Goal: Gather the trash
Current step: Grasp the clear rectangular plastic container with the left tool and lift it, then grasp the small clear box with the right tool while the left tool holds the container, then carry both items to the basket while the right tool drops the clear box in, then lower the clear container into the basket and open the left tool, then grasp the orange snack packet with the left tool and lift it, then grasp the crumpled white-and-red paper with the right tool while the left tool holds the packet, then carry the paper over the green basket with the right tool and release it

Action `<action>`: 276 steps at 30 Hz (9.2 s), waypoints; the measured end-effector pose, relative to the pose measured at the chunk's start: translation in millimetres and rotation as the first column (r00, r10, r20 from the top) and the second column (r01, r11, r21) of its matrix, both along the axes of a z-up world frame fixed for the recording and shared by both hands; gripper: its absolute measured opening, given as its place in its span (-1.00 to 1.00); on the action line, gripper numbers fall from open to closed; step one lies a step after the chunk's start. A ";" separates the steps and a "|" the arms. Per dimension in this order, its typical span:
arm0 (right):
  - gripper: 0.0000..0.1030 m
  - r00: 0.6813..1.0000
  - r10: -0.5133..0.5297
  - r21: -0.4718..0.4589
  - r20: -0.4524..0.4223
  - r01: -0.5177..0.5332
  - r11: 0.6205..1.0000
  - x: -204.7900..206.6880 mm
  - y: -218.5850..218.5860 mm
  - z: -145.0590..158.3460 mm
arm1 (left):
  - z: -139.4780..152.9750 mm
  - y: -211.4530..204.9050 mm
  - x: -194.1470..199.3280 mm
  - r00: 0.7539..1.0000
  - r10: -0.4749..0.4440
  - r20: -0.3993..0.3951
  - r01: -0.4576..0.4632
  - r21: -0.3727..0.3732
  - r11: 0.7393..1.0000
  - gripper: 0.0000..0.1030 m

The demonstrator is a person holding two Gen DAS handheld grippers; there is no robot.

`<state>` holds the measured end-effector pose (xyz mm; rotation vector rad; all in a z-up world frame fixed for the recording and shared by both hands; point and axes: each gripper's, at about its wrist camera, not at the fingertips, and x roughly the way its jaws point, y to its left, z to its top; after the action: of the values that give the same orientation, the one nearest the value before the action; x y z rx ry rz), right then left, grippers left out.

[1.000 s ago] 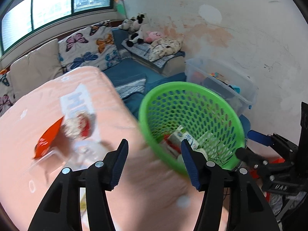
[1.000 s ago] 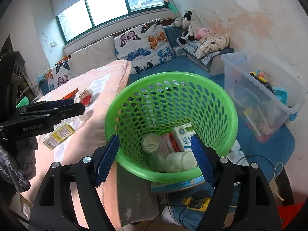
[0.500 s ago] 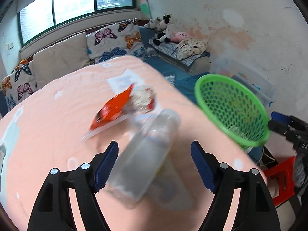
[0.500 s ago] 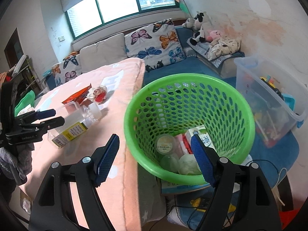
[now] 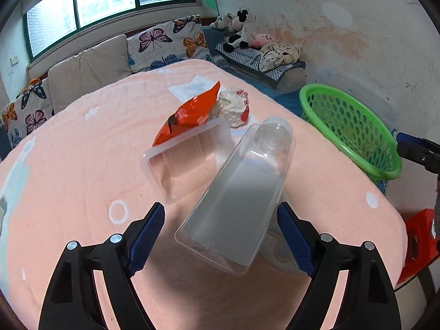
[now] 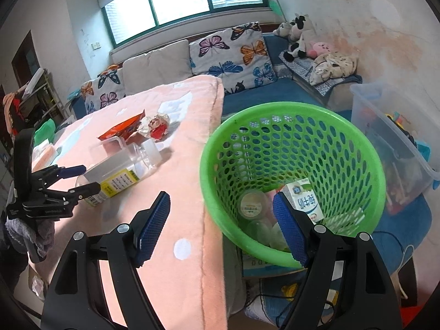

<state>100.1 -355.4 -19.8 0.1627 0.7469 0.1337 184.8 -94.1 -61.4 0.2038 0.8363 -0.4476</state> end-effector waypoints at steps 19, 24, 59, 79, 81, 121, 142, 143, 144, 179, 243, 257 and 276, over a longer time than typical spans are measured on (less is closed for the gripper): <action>0.50 1.000 0.028 -0.011 0.002 -0.028 1.000 2.3 13.8 3.1 | 19.6 -7.6 -18.4 0.998 -0.031 0.055 0.033 -0.039 0.999 0.21; 0.50 0.999 0.039 -0.008 0.024 -0.039 0.999 0.7 16.1 10.6 | 44.5 -6.1 -30.6 0.997 -0.027 0.074 0.029 -0.028 0.999 0.16; -0.02 0.936 0.340 0.010 -0.090 -0.340 0.940 136.9 164.8 -28.7 | 90.4 98.8 -41.6 0.992 0.121 0.039 -0.118 -0.071 0.990 0.10; -0.84 0.952 0.301 0.033 -0.059 -0.299 0.954 144.1 164.0 -28.3 | 88.6 100.7 -41.3 0.985 0.163 0.050 -0.157 -0.114 0.981 0.09; -0.85 0.952 0.302 0.024 -0.050 -0.301 0.953 138.8 161.9 -25.5 | 89.0 97.6 -42.4 0.985 0.162 0.060 -0.155 -0.104 0.982 0.09; -0.79 0.991 -0.124 -0.060 -0.047 0.121 0.991 35.6 -57.8 -8.1 | 147.5 -73.3 -24.4 0.989 -0.123 0.085 0.137 -0.180 0.974 0.07; -0.17 0.972 -0.225 0.023 -0.069 0.227 0.974 4.5 -111.4 -19.4 | 125.3 -197.2 20.0 0.975 -0.215 0.057 0.222 -0.198 0.955 0.07; -0.11 0.971 -0.228 0.027 -0.067 0.230 0.973 3.6 -112.0 -19.3 | 121.8 -199.5 22.4 0.976 -0.212 0.048 0.218 -0.197 0.956 0.07; -0.07 0.971 -0.230 0.027 -0.064 0.232 0.972 2.2 -112.7 -19.0 | 117.3 -201.6 23.4 0.977 -0.211 0.040 0.215 -0.195 0.957 0.07; 0.05 0.985 -0.171 0.022 -0.008 0.171 0.985 -8.0 -80.2 7.2 | 95.4 -112.6 9.7 0.995 -0.089 0.034 0.095 -0.224 0.970 0.19; 0.26 0.956 0.268 0.058 -0.120 -0.263 0.963 188.1 123.7 -29.5 | 49.2 52.4 75.6 0.993 0.110 -0.042 -0.116 -0.191 0.975 -0.72; -0.03 0.964 0.247 0.086 -0.101 -0.239 0.967 179.2 116.8 -26.9 | 50.4 48.4 63.3 0.995 0.091 -0.051 -0.100 -0.210 0.973 -0.72; -0.02 0.990 0.129 0.018 -0.056 -0.128 0.992 82.3 47.1 1.5 | 75.4 -11.7 12.8 0.999 -0.033 -0.019 0.027 -0.240 0.970 -0.72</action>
<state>182.3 -308.3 -18.3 0.1325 0.8135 0.2578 197.5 -105.8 14.0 -0.0124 0.7942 -0.5756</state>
